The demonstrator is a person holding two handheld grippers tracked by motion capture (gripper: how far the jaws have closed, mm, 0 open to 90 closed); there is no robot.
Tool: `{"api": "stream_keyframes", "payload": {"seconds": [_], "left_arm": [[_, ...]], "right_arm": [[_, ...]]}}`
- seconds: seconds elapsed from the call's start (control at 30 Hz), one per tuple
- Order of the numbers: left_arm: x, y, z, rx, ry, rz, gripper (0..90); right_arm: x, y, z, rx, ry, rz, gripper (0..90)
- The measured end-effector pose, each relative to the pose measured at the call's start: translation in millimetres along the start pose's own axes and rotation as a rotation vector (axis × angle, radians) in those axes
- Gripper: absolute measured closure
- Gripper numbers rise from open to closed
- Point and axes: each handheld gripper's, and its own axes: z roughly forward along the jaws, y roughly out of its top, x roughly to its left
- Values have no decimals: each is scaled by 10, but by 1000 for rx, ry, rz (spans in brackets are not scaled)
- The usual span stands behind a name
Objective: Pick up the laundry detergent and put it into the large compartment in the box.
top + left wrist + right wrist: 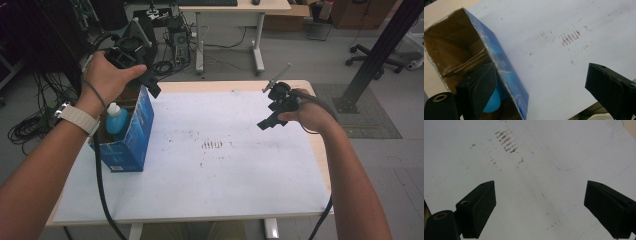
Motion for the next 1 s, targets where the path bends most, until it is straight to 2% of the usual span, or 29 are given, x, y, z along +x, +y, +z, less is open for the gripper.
{"api": "stream_keyframes", "payload": {"seconds": [1.0], "left_arm": [[-275, 55, 243, 21, -63, 102, 104]], "right_arm": [[-8, -4, 5, 1, 0, 4, 107]]}}
